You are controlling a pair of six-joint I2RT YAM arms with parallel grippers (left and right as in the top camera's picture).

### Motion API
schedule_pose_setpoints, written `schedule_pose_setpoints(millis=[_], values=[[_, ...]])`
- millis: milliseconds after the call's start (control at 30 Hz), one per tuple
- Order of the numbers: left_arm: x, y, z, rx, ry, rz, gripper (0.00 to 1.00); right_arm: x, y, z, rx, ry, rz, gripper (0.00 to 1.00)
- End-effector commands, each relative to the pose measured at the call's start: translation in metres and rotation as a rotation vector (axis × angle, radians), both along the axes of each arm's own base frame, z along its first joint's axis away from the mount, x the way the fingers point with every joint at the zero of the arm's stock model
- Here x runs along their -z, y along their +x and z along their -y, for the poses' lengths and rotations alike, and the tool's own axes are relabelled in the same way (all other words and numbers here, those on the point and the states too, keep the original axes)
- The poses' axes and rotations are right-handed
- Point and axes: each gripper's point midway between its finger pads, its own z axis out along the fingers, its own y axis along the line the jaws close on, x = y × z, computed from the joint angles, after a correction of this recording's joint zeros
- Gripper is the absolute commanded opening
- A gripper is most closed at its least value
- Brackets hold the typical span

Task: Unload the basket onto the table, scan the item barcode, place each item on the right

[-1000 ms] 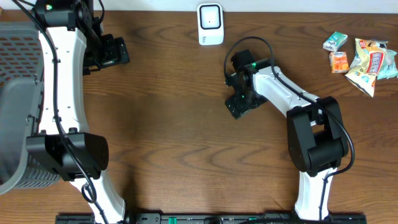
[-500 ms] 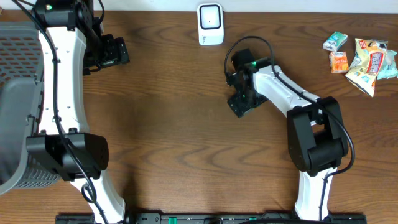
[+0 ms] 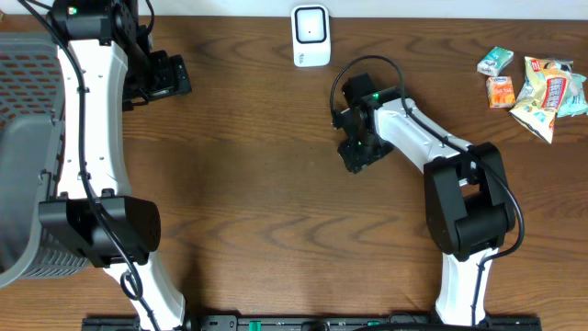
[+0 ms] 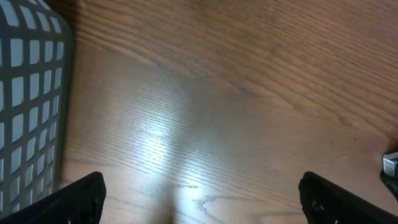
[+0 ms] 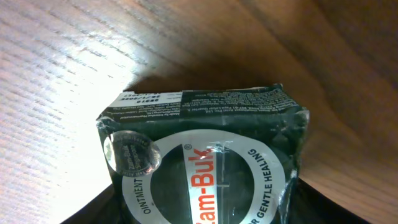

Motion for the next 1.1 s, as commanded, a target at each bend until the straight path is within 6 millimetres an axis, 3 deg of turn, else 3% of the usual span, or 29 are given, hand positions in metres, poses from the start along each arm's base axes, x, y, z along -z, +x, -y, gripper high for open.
schedule_pose_setpoints(millis=[0,67,167,333,467,667,800,1067], values=[[0.001,0.0,-0.003,0.0,0.01,-0.006,0.98,-0.018,0.007,-0.016,0.002,0.067,0.001,0.49],[0.001,0.0,-0.003,0.0,0.01,-0.005,0.98,-0.027,0.009,-0.017,0.002,0.069,0.001,0.43],[0.001,0.0,-0.003,0.001,0.01,-0.006,0.98,-0.037,0.01,-0.022,-0.002,0.093,-0.005,0.45],[0.001,0.0,-0.003,0.0,0.01,-0.006,0.98,-0.06,0.008,-0.057,-0.123,0.294,-0.029,0.47],[0.001,0.0,-0.003,0.0,0.01,-0.006,0.98,-0.102,-0.001,-0.098,-0.236,0.59,-0.06,0.49],[0.001,0.0,-0.003,0.001,0.01,-0.006,0.98,-0.156,-0.016,-0.133,-0.228,0.982,-0.158,0.54],[0.001,0.0,-0.003,0.0,0.01,-0.006,0.98,-0.182,-0.018,-0.138,-0.216,1.149,-0.191,0.54],[0.001,0.0,-0.003,0.0,0.01,-0.006,0.98,-0.188,-0.006,-0.125,-0.183,1.185,-0.17,0.53]])
